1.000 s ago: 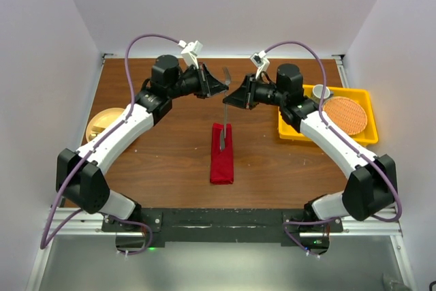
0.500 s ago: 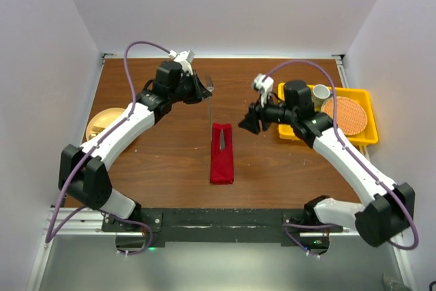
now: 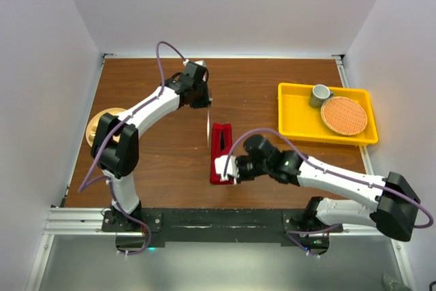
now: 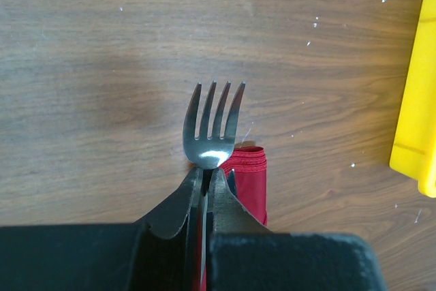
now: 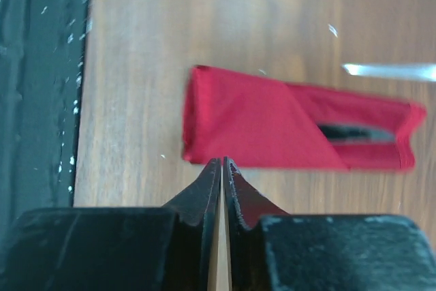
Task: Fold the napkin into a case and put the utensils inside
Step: Insert the fork into the folded napkin.
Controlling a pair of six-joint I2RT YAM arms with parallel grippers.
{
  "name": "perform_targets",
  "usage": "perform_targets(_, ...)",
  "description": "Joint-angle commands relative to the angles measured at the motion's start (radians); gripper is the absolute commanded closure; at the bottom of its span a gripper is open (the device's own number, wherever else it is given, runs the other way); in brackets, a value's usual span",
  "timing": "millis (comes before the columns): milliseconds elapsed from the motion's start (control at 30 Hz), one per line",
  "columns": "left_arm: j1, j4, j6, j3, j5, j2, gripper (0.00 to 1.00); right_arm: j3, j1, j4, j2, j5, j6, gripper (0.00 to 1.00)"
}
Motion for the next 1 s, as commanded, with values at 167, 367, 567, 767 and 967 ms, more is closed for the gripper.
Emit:
perform_targets(167, -0.023, -0.021, -0.011, 0.090, -0.004, 0.045, 1.00, -0.173, 0.272, 0.426, 0.071, 0.283, -0.221, 1.00)
perform_targets(367, -0.066, 0.022, 0.012, 0.093, -0.081, 0.040, 1.00, -0.255, 0.306, 0.607, 0.154, 0.368, -0.316, 1.00)
perform_targets(567, -0.083, 0.031, -0.031, 0.084, -0.085, 0.057, 1.00, -0.284, 0.312, 0.614, 0.153, 0.348, -0.385, 1.00)
perform_targets(767, -0.091, 0.031, -0.069, 0.085, -0.095, 0.083, 1.00, -0.336, 0.312, 0.594, 0.124, 0.282, -0.451, 1.00)
perform_targets(967, -0.092, 0.025, -0.077, 0.093, -0.098, 0.100, 1.00, -0.361, 0.311, 0.583, 0.122, 0.231, -0.520, 1.00)
